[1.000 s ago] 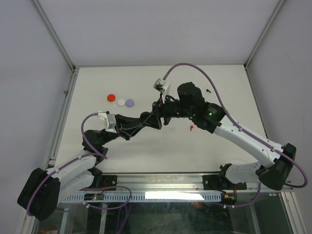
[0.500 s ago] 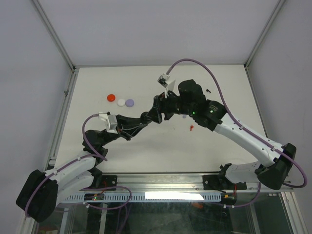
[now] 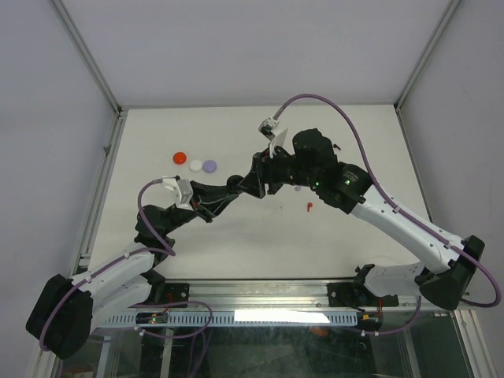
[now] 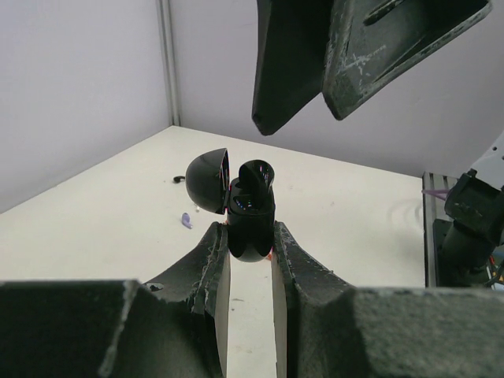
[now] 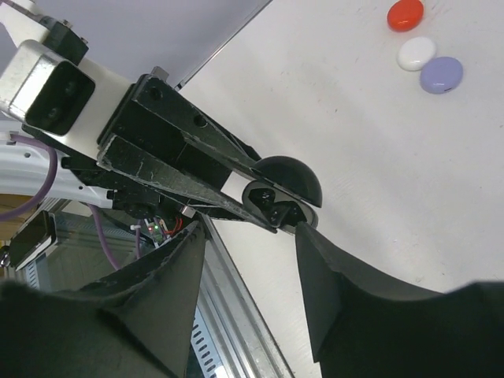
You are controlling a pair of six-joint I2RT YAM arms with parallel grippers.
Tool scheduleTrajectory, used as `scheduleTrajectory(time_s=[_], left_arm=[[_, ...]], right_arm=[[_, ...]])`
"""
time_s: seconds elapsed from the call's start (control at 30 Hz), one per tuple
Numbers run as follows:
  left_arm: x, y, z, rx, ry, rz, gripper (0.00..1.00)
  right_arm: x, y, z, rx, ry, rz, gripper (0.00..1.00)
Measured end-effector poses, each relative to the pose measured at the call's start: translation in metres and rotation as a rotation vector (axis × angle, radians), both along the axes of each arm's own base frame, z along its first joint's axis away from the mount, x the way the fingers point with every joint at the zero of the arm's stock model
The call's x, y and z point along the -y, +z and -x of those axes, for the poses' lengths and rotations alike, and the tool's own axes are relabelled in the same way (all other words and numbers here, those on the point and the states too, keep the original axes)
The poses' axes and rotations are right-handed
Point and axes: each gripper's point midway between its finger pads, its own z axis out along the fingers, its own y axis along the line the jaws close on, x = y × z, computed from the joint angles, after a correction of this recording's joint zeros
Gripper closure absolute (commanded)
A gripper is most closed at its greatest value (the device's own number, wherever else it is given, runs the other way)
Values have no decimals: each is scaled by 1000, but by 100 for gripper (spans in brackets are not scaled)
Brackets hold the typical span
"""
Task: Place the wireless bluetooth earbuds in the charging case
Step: Place the earbud in the charging case.
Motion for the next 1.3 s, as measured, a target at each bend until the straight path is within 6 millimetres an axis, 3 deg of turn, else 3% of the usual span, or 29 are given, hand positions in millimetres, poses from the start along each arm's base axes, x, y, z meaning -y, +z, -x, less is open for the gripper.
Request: scheduleTrajectory(time_s=[0.2,0.5,0.67,1.1,1.3], left_arm=[[0,-3,-4,-11,15,-15,100],[1,1,-5,8,18,-22,100],[2,-2,-5,3,10,-30,100],[10,-3,12,34,-92,-52,100],[12,-2,17,35,-122,-50,100]], right_arm=[[-4,4,0,-27,-4,1,54],[-12,-18,-1,-89,-1,56,57],[-13,-19,0,-91,9,58,57],[-14,-20,10,-27,103,81,58],[-11,-19,17,5,155,92,52]])
